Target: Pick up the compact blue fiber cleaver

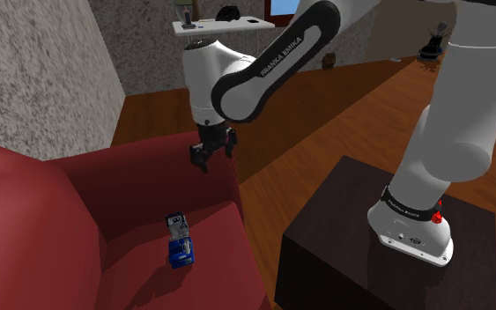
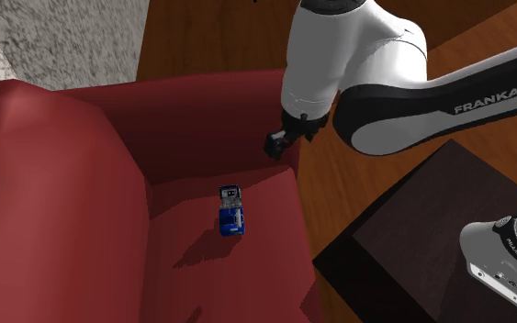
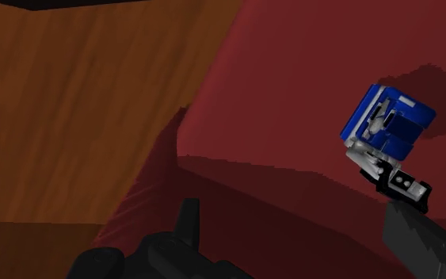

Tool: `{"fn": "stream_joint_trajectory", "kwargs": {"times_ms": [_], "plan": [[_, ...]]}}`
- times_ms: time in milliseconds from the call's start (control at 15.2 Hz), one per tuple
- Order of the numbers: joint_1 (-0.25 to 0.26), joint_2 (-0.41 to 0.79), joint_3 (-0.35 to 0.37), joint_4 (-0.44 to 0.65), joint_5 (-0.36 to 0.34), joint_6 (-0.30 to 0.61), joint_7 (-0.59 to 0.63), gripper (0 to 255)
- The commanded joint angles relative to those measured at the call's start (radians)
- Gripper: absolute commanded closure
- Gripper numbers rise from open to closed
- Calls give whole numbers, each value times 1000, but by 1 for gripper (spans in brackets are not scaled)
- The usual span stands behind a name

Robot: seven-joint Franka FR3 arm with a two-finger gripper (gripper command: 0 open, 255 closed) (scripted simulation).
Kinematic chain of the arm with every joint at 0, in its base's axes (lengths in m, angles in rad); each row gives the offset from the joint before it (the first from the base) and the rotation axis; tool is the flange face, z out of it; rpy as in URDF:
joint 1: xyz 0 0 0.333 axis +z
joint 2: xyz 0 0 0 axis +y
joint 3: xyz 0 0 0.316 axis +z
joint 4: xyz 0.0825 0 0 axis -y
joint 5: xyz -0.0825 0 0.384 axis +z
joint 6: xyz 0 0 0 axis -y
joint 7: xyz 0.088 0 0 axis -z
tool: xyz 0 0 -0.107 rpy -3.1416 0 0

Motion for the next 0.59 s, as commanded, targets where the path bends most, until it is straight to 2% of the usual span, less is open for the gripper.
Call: {"fn": "stream_joint_trajectory", "kwargs": {"times_ms": [0,528], "plan": [[20,88,0,57,-42,22,43,0],[133,397,-34,326,-153,38,159,0]]}}
